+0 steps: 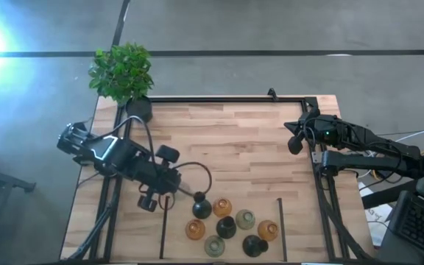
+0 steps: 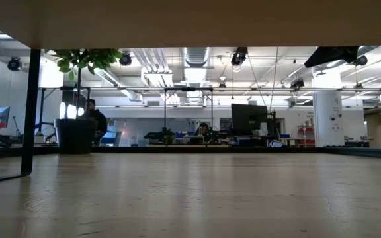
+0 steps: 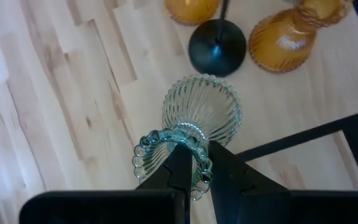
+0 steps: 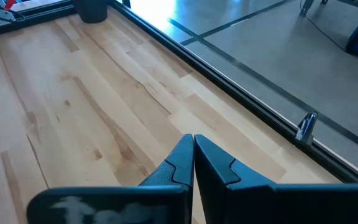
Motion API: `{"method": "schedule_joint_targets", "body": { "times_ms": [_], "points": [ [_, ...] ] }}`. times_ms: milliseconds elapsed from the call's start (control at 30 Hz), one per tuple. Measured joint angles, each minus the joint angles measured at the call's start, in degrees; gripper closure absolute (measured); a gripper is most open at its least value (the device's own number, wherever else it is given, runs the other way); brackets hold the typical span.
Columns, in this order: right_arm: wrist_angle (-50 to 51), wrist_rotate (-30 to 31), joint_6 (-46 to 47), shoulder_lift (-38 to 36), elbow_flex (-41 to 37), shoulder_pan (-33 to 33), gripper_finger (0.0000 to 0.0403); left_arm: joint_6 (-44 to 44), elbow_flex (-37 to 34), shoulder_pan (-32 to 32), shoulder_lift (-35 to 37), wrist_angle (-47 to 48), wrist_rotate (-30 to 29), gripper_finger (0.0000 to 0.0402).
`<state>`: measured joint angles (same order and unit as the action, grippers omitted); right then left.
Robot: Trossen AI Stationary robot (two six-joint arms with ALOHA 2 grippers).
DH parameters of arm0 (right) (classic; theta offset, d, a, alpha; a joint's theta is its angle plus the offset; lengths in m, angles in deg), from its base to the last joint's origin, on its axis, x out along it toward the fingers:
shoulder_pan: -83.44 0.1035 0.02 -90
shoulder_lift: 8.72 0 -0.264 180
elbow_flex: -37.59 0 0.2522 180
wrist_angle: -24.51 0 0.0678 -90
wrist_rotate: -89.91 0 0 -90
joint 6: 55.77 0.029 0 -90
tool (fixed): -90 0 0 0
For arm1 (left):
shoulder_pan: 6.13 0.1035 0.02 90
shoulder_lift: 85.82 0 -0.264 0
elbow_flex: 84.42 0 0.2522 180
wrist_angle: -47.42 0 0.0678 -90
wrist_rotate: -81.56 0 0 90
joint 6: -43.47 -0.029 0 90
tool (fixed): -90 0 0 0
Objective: Pick & Place candle stick holders
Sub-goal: Put the transparent glass candle holder on the shelf
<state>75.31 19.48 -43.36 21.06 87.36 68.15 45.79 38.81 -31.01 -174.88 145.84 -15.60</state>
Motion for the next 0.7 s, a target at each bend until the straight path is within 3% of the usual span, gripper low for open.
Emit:
{"method": "schedule_joint_targets", "body": {
  "times_ms": [700],
  "points": [
    [0.0, 0.0, 0.0, 0.0, 0.0, 0.0, 0.0394, -10.8, -0.2, -5.6, -4.0, -0.2, -1.7, 0.0369]
  ]
}}
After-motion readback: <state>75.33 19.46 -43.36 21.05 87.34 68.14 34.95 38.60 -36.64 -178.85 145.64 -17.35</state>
